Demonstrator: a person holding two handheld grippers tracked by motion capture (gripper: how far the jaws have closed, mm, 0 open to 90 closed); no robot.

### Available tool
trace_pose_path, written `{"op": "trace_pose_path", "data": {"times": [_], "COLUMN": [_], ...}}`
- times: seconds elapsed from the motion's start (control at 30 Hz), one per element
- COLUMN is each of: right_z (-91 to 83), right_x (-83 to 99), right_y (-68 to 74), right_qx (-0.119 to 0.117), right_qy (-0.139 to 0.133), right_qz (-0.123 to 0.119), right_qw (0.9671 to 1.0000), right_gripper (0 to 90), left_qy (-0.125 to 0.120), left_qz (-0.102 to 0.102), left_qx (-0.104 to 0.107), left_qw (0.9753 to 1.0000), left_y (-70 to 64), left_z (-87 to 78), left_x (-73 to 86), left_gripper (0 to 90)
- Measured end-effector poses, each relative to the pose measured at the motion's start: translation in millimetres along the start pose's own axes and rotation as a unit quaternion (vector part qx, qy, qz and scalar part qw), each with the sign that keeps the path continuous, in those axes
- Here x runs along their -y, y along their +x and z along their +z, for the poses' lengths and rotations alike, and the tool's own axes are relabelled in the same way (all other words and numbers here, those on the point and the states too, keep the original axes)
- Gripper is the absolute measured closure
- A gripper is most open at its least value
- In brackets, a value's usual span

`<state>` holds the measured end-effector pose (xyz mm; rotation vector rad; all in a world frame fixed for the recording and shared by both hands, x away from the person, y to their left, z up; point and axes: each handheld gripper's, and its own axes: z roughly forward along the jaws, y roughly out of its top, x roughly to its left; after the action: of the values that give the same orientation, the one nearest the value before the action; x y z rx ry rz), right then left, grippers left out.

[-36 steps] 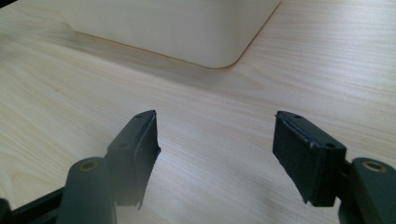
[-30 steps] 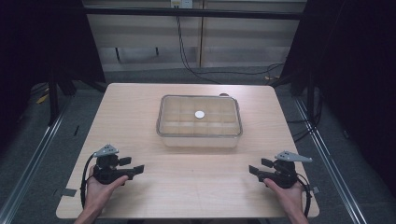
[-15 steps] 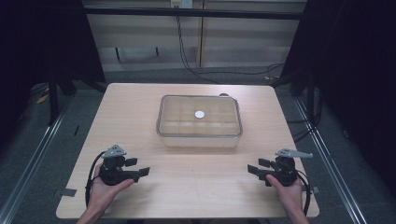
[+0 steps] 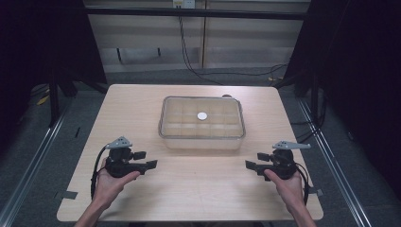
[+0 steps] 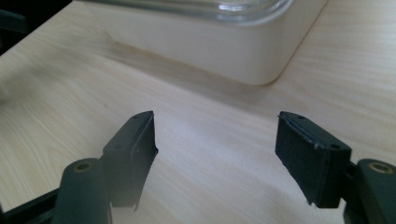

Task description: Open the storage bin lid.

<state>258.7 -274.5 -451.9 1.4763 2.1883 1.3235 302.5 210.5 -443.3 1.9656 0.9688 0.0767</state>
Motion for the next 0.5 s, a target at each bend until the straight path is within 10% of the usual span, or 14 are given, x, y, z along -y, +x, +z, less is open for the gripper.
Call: {"op": "trace_pose_path", "data": {"times": [0.5], "right_z": [5.0], "right_x": [-42.3], "right_y": [-7.7], "right_qx": [-0.005], "right_qy": [-0.021], "right_qz": [-0.005], "right_qw": [0.9998], "right_gripper": [27.8], "left_qy": [-0.012], "left_qz": [0.002], "left_qx": [0.0], "left_qw": [0.9999], "left_y": [12.8], "left_z": [4.4], "left_x": [-25.3], "left_gripper": [37.5]}}
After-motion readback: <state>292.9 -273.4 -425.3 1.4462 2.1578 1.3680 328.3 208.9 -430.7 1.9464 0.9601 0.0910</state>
